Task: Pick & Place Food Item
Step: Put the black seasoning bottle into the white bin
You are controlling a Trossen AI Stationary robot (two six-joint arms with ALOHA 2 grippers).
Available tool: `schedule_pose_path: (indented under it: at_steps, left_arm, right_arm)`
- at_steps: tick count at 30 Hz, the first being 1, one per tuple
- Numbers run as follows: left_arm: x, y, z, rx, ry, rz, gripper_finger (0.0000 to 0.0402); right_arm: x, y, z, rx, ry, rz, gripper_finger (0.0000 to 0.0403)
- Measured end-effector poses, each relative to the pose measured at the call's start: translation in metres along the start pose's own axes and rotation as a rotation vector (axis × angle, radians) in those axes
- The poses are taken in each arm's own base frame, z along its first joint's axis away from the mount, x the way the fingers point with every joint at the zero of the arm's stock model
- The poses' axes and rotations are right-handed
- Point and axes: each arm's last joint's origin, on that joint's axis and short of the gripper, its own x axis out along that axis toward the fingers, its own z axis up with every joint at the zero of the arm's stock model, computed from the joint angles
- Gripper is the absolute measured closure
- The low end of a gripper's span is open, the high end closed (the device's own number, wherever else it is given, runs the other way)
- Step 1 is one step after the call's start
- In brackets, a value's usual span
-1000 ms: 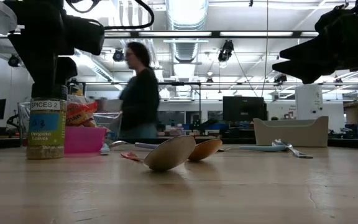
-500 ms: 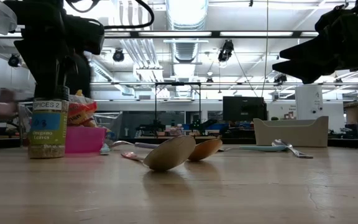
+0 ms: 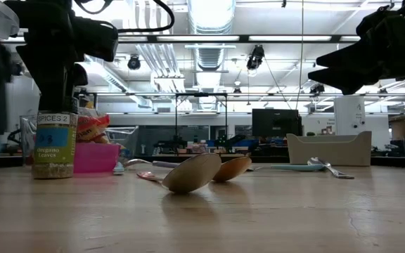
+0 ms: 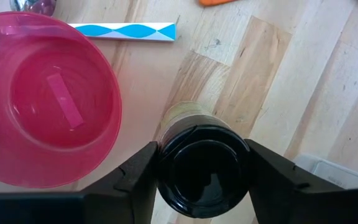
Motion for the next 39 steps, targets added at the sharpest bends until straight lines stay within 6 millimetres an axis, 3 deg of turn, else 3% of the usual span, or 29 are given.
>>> schedule_pose_path:
  at_steps: [14, 20, 26, 39]
  left_arm:
    - [-0.001, 0.0, 0.0, -0.01, 0.004, 0.0, 0.0209]
    - [-0.014, -0.002, 0.002, -0.018, 0.056, -0.01, 0.0206]
    - [-0.046, -0.005, 0.007, -0.014, 0.075, 0.004, 0.0204]
    - [-0.156, -0.008, 0.011, -0.167, 0.043, -0.038, 0.0203]
  right_arm:
    - [0.0, 0.0, 0.0, 0.0, 0.0, 0.0, 0.0074]
    - [0.0, 0.0, 0.0, -0.004, -0.001, 0.0, 0.0074]
    - [0.0, 0.0, 0.0, -0.003, -0.001, 0.0, 0.0074]
    - [0.0, 0.0, 0.0, 0.0, 0.0, 0.0, 0.0074]
